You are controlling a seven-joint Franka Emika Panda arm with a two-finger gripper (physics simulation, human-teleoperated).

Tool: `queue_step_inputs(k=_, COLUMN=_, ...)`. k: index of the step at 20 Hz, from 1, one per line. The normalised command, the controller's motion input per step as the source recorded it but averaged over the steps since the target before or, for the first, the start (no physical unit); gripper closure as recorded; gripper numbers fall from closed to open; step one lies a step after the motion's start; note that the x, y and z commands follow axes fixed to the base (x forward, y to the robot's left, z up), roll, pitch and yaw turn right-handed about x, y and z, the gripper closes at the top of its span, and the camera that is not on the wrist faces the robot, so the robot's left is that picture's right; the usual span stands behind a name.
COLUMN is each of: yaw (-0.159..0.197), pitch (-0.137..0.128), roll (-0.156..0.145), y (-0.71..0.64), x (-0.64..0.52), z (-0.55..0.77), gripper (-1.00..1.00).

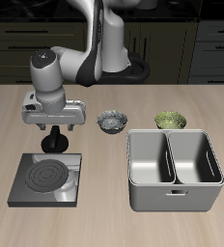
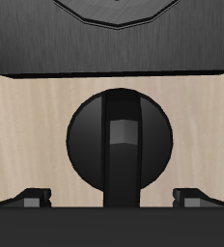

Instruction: Turn on the flat stove

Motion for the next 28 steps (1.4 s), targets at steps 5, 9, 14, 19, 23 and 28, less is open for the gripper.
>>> queue_step_inputs(k=5, yaw=0.006, pitch=0.026, roll=-0.006, y=-0.04, x=0.05, z=-0.17, gripper=-1.0)
queue_step_inputs(k=9, yaw=-0.037, pitch=0.058, roll=0.004, y=0.0, x=-0.03, z=-0.28, gripper=-1.0)
queue_step_inputs(k=14, yaw=-0.049, pitch=0.046, roll=0.009, y=-0.03, x=-0.1, z=-0.29, gripper=-1.0)
queue_step_inputs(k=19, yaw=-0.007, pitch=0.007, roll=-0.028, y=-0.16, x=-0.11, z=-0.08, gripper=1.0)
queue_step_inputs(k=23, yaw=0.025, pitch=-0.025, roll=-0.018, y=-0.12, x=-0.04, z=0.12, gripper=1.0)
queue_step_inputs(k=28, yaw=0.036, pitch=-0.039, roll=-0.029, y=-0.16, x=-0.02, z=0.21, gripper=1.0)
